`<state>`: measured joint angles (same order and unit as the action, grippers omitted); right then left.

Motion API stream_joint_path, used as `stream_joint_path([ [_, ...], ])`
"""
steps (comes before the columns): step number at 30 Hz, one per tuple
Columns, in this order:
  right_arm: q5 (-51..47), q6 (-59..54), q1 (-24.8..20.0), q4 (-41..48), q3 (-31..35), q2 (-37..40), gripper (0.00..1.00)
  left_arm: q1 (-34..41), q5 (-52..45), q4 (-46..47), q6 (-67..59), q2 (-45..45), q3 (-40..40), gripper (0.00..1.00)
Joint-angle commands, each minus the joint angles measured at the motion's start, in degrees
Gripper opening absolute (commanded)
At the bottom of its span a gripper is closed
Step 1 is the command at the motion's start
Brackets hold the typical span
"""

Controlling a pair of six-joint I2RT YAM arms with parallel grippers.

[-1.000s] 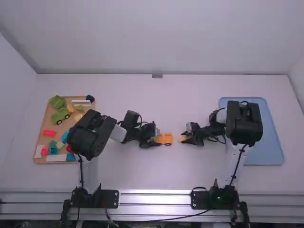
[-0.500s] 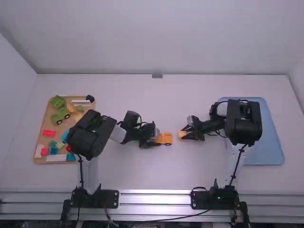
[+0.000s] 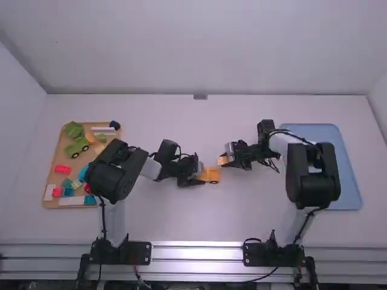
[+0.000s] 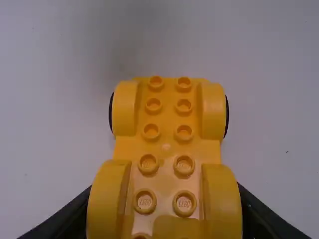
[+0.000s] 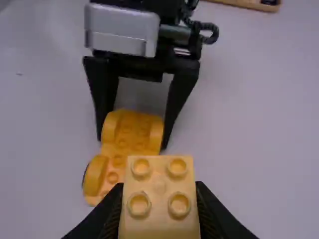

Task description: Assemble lego blocks to make yellow taxi

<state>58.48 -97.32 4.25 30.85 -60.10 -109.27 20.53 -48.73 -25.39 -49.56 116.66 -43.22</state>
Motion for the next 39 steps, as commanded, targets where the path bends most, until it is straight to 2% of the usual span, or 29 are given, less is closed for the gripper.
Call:
stream_joint_path([
  [1,-3.7,16.5,1.7,-6.0,5.4,3.8,0.24,0.1,9.4,2.5,1.3,3.1,2.4,0.34],
  [5,-5.0,31.3,4.9,-24.0,13.9,5.1,0.24,0.1,9.7,2.1,1.3,3.1,2.4,0.35],
  [9,-5.0,34.1,6.8,-29.2,17.4,5.0,0.24,0.0,10.9,2.0,1.3,3.1,2.2,0.35],
  [17,-7.4,34.1,6.6,-28.3,17.7,4.5,0.22,0.1,10.6,2.7,1.3,3.1,1.7,0.34],
  [22,-6.2,33.2,6.7,-27.6,16.9,1.4,0.21,0.1,10.5,4.7,1.1,3.1,1.8,0.34],
  [26,-2.8,27.2,6.6,-22.6,13.5,-0.9,0.20,0.1,10.2,5.5,1.1,3.1,2.0,0.34],
  [28,-3.5,25.4,6.6,-21.1,12.7,-1.0,0.17,0.0,10.2,5.5,1.1,3.1,2.0,0.34],
  [39,-6.0,29.6,6.7,-27.3,13.6,-1.0,0.16,0.0,8.7,5.5,1.1,3.1,2.0,0.33],
])
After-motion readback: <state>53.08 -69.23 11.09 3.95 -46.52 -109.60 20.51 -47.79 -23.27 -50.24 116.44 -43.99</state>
